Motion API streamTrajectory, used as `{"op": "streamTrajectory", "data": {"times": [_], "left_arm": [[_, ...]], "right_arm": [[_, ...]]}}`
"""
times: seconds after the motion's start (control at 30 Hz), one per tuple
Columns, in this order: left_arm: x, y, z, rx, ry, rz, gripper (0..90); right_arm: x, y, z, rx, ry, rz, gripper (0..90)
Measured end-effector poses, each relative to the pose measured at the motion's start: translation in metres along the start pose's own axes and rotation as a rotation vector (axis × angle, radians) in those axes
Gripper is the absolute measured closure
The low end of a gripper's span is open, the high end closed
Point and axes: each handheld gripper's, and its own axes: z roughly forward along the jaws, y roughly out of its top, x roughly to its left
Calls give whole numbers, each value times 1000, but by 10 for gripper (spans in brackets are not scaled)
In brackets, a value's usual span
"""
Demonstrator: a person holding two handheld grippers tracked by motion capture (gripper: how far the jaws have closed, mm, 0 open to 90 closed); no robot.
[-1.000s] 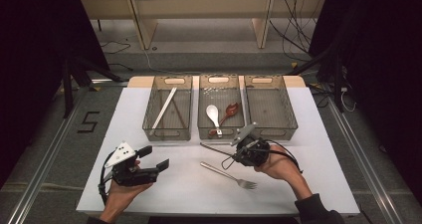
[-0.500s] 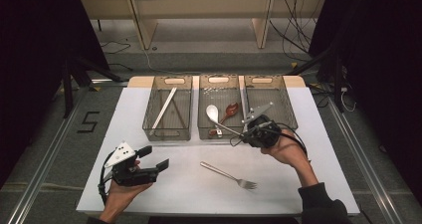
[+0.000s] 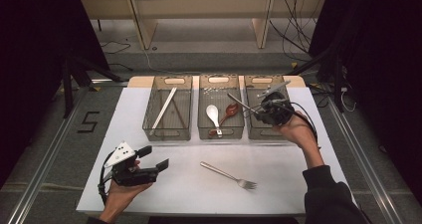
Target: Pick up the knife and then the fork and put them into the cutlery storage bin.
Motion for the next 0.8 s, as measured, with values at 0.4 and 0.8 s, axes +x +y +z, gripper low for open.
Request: {"op": "streamTrajectory", "data": {"times": [0.4,0.8], "left_arm": [[0,0,0,0,-1,-3,164],[1,0,0,0,-3,-5,164]], "right_arm": [[-39,3,12,39,-76,112,889],[-61,1,29,78,-131,194,888]]}}
